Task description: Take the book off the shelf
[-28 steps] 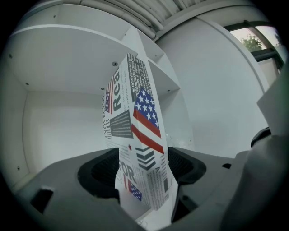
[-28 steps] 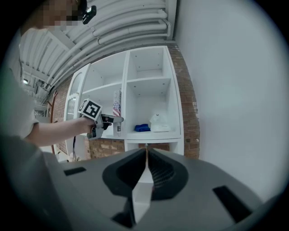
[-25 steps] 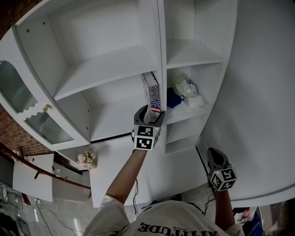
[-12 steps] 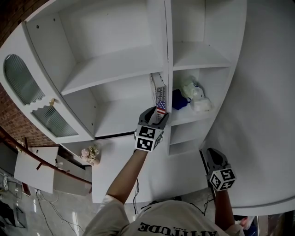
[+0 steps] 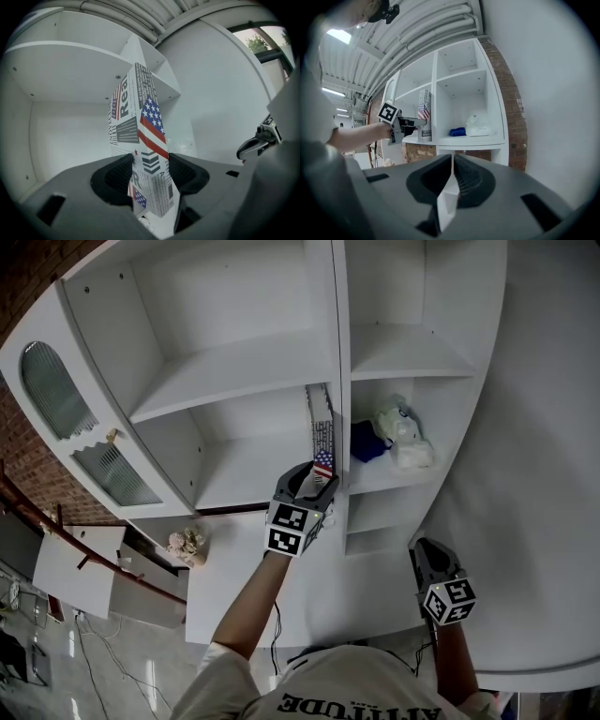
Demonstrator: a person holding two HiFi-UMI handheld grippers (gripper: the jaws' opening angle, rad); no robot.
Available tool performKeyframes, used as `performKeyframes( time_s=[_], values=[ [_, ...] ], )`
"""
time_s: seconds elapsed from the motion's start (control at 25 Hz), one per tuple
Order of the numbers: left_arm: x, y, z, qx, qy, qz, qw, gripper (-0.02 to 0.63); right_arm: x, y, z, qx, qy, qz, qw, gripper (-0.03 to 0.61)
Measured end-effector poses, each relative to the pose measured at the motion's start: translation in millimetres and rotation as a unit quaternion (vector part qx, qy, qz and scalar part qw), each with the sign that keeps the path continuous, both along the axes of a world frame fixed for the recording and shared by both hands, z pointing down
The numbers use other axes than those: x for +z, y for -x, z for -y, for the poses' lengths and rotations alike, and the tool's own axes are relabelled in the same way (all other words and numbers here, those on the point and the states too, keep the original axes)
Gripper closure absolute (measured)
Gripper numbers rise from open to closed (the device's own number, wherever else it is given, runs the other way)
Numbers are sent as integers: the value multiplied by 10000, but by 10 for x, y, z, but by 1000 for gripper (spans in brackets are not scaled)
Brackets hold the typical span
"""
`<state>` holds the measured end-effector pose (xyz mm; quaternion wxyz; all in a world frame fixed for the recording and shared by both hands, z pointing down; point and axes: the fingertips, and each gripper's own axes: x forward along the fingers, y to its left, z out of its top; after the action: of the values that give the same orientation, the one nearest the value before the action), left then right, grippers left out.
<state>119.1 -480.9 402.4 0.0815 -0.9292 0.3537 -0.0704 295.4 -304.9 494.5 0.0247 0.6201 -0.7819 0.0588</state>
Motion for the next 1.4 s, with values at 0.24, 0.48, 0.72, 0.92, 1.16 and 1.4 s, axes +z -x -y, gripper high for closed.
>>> performKeyframes(
  time_s=[0.24,0.48,0.72,0.92,1.16,1.4],
  values=[
    [-10,199,6,-403,-145,-52,9991,359,64,6,41,-179,24,44,9998,543],
    [-12,273,-5,-554,-247,23,9982,377,125,-72,86,-224,75,124,9996,543],
    [-35,359,-7,-1002,-515,144,9935,376,187,-151,158,-294,119,176,9993,543],
    [-108,437,-17,-1314,-722,146,9886,377,228,-155,206,-391,145,197,9989,543],
    [-185,541,26,-1780,-843,23,9804,391,242,-220,233,-430,148,244,9987,543],
    [-164,581,132,-1981,-683,-281,9774,418,287,-255,215,-476,177,270,9983,543]
  ],
)
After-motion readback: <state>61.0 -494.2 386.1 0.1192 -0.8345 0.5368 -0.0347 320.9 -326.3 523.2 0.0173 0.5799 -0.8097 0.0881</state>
